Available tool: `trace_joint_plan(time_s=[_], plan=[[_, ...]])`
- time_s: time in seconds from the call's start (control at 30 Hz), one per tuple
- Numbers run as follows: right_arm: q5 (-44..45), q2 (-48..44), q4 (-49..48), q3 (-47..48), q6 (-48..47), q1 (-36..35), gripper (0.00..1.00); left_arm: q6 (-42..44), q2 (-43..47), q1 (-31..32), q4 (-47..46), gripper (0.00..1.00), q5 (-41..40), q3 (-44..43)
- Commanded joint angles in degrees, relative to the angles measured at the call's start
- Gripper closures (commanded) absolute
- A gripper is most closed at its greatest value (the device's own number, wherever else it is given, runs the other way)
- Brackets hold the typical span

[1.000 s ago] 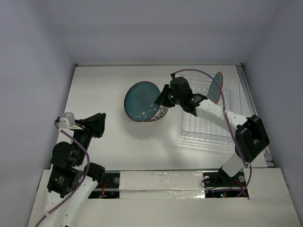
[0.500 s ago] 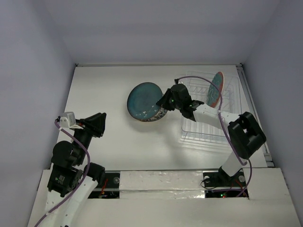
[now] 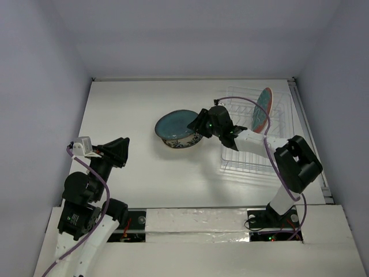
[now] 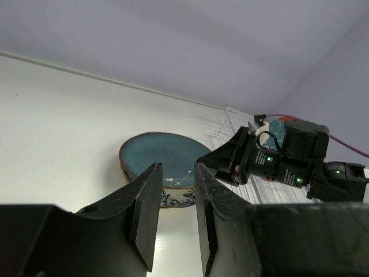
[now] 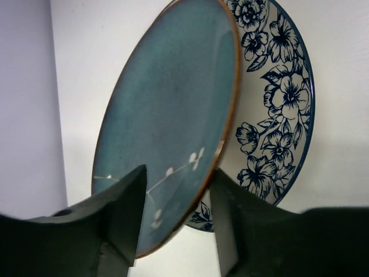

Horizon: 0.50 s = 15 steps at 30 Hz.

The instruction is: Unload the plates from the dish rack

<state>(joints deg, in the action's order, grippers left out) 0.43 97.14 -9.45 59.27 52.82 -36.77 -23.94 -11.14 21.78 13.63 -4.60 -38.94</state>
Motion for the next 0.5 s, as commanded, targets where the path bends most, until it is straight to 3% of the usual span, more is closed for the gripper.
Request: trace_joint_plan(time_s=[0.0,0.27,0.47], plan=[[1.5,-0.7,-5.9,1.3,-1.2,-0.2,0.46,-0.1,-0.6,0.4,-1.8,0.74,0.2,-0.2],[5.5,-0.7,7.3,5.9,-9.6,-0.9,0.21,-0.1,-0.2,0.4,-1.9,0.74,0.7,-0.1],[10.7,-0.3,22.5,11.8,-17.0,-3.6,0.16,-0.1,0.1,0.4,-2.0,0.74,1.0,-0.1]])
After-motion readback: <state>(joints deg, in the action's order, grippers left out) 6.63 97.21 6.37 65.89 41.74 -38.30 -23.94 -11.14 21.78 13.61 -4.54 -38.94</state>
